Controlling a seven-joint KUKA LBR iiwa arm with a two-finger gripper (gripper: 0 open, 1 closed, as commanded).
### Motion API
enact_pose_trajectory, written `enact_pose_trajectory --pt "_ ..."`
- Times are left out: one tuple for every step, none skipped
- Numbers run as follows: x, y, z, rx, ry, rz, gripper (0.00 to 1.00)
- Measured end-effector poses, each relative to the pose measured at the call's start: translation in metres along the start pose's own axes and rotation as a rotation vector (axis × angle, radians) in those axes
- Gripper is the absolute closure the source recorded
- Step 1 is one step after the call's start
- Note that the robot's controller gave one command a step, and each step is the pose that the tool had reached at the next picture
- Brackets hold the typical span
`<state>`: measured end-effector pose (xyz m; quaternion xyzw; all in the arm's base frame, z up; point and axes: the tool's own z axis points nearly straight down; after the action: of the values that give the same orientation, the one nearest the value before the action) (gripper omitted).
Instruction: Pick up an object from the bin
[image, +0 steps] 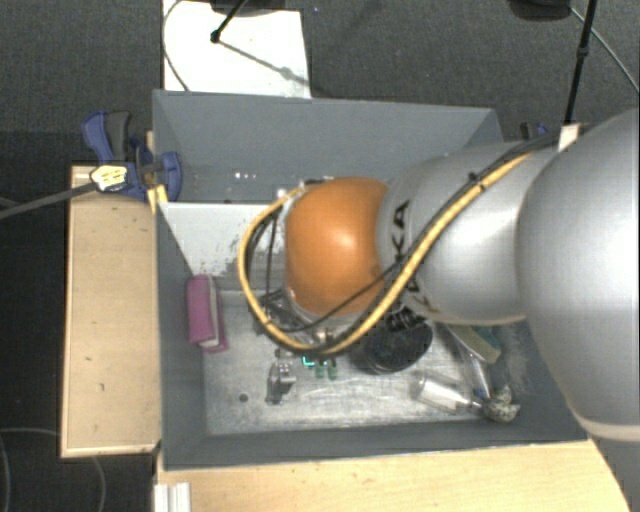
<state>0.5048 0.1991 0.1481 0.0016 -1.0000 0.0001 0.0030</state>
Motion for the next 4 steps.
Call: enact_pose_trajectory --pt "-0.019 -0.09 0.061 0.003 -0.003 -0.169 0.0" --pt "-0.008 -0.165 0.046 0.004 -0.004 -0.133 0.0" --pt "-0.079 -0.234 0.076 0.0 -0.013 -0.075 0.0" --pt "-0.08 -0.23 0.072 -0.001 -0.021 -0.075 1.0"
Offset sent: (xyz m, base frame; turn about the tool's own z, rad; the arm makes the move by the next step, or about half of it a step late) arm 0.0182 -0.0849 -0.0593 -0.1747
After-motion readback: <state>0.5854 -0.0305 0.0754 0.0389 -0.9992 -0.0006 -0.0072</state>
